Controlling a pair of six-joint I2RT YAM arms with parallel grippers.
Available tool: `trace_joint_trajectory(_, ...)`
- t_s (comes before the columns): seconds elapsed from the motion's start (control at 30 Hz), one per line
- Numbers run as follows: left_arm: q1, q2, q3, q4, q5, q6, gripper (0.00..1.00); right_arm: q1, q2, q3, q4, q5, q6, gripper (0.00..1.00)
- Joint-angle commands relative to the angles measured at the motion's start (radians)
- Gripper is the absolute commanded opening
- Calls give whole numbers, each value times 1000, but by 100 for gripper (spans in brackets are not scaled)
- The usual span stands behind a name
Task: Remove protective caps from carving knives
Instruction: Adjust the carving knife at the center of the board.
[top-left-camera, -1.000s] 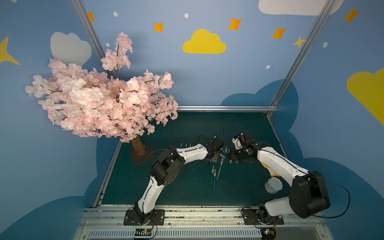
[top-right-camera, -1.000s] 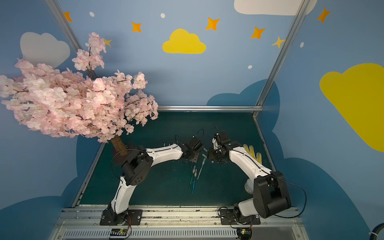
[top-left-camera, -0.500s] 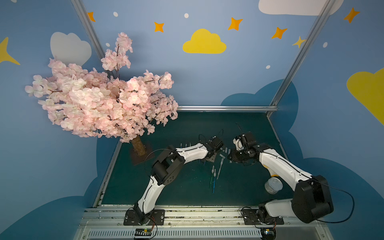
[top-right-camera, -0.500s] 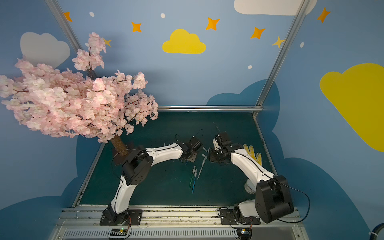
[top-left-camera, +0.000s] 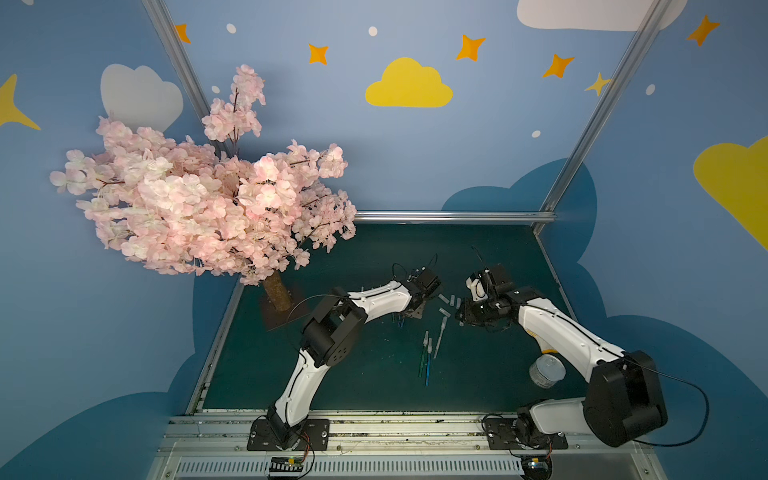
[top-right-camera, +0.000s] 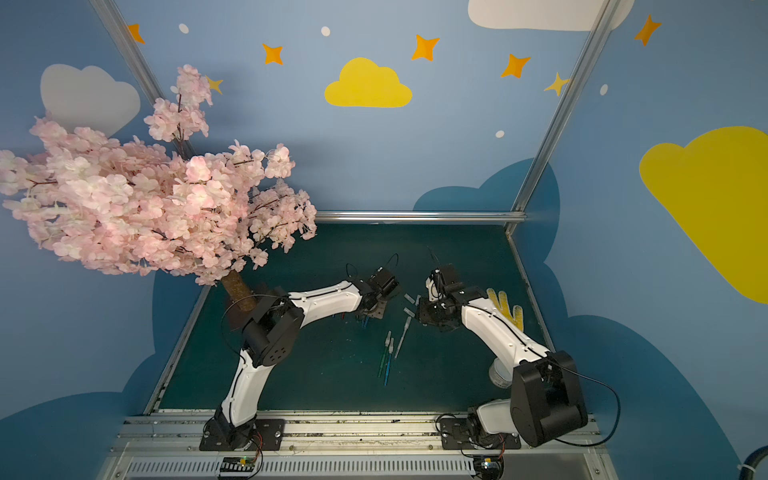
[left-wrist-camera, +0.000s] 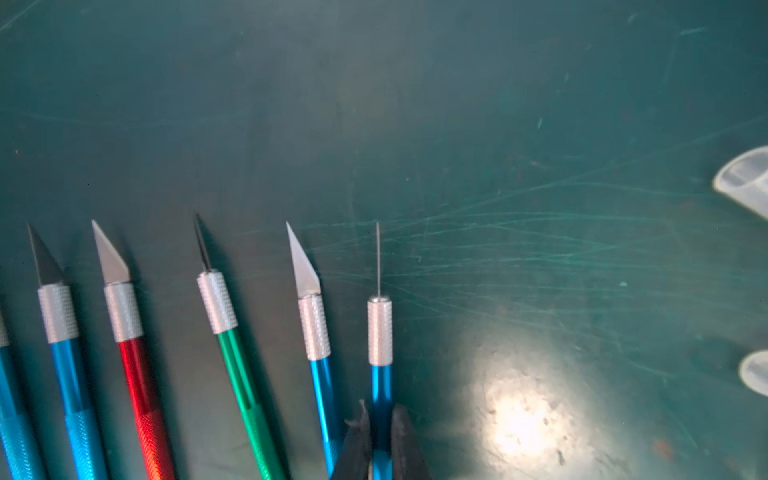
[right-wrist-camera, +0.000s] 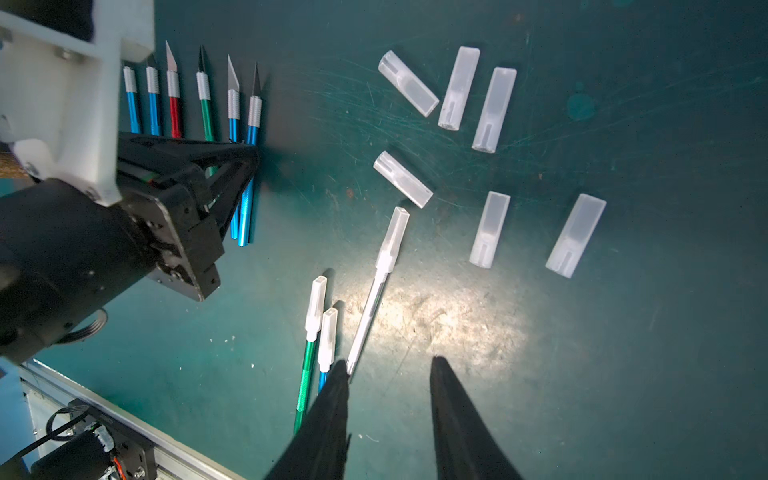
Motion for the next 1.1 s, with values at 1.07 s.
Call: trace_joint_trajectory(1.07, -160, -344, -349, 49, 171, -175, 26, 1, -239, -44, -129, -42, -63, 47)
